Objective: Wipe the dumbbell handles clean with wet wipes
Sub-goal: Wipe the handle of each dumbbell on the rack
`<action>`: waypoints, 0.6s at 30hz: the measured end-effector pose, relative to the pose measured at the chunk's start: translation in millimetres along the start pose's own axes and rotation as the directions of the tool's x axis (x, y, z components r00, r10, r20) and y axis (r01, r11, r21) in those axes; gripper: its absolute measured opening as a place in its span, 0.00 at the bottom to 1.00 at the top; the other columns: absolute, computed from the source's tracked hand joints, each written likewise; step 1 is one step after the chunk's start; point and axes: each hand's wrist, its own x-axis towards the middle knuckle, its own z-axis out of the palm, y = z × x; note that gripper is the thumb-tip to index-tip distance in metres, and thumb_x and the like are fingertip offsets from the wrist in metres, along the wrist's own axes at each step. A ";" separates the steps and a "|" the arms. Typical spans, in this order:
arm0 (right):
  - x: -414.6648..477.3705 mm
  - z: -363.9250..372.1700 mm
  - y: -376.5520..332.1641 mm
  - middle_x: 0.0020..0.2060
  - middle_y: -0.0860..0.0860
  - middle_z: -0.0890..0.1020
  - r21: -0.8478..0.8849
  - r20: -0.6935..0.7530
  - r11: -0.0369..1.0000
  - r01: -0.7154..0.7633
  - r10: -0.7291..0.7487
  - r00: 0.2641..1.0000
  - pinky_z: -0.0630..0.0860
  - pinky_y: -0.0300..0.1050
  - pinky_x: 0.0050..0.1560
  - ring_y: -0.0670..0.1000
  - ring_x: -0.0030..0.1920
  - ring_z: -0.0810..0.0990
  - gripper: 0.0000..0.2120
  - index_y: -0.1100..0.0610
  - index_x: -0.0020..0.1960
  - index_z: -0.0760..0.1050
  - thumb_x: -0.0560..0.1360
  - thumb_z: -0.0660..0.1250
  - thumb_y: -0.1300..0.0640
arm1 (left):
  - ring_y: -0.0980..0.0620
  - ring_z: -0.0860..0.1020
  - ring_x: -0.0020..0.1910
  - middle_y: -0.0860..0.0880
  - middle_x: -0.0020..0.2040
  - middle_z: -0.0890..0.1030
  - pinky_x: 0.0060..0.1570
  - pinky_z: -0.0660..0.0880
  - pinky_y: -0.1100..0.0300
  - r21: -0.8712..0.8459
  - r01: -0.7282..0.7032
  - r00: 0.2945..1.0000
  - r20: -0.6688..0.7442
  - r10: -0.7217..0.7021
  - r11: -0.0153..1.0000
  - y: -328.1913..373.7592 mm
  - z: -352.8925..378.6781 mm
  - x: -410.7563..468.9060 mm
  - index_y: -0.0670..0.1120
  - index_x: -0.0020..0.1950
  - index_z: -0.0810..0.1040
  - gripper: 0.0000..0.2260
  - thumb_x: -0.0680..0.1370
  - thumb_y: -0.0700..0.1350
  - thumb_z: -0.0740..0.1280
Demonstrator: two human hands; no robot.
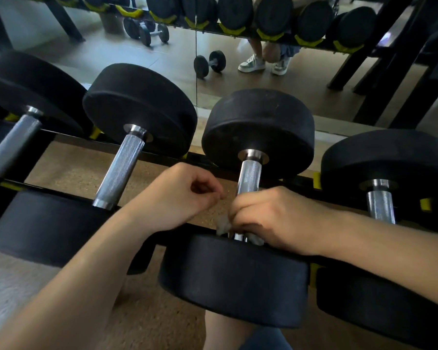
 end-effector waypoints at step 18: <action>9.2 5.8 13.9 0.44 0.50 0.80 0.078 -0.437 0.966 -0.248 0.257 0.862 0.79 0.47 0.44 0.48 0.44 0.79 0.04 0.58 0.47 0.82 0.73 0.70 0.63 | 0.56 0.81 0.33 0.48 0.34 0.84 0.37 0.79 0.64 -0.155 0.183 0.978 0.126 -0.164 0.971 6.1 17.1 10.1 0.43 0.41 0.84 0.02 0.73 0.41 0.74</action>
